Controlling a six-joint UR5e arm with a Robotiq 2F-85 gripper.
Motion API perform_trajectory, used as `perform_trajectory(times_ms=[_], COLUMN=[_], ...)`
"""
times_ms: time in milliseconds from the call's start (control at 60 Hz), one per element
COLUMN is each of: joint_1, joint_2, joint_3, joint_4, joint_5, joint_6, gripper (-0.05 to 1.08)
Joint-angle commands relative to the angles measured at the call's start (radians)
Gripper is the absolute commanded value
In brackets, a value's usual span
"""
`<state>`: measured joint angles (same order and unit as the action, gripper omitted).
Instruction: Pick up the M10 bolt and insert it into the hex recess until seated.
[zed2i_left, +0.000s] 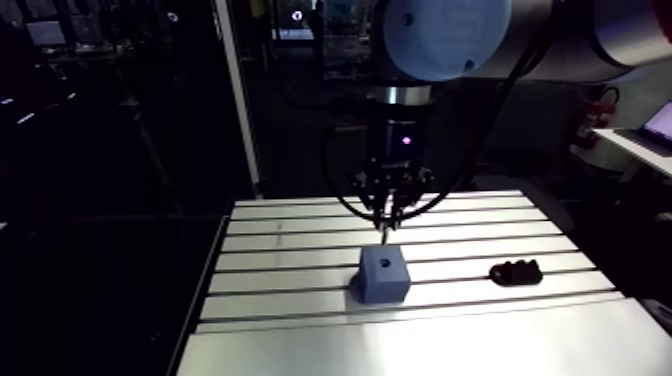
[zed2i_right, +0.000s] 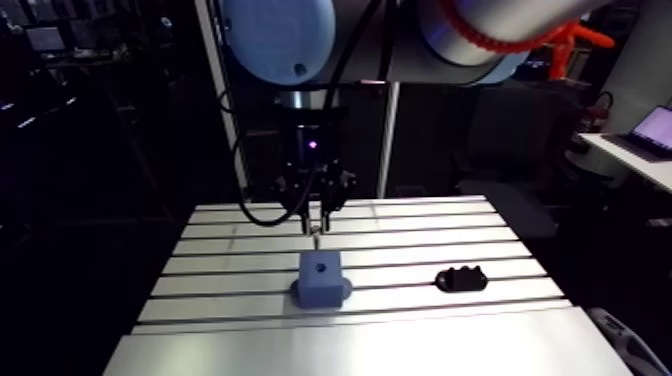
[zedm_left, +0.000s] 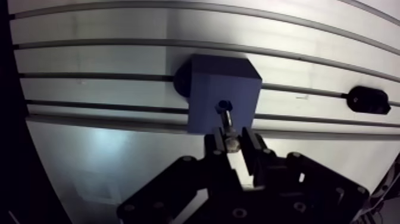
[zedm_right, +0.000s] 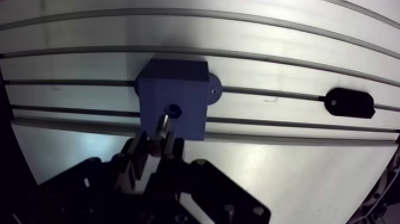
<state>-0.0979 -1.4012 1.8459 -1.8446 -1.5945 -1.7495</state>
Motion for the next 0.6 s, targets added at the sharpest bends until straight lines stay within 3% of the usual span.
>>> perform_trajectory(times_ms=[17, 600], joint_1=[0.0, -0.005], joint_2=[0.0, 0.002], joint_3=[0.009, 0.028], joint_4=[0.0, -0.002], joint_5=[-0.002, -0.008], joint_6=[0.0, -0.002], gripper=[0.74, 0.78])
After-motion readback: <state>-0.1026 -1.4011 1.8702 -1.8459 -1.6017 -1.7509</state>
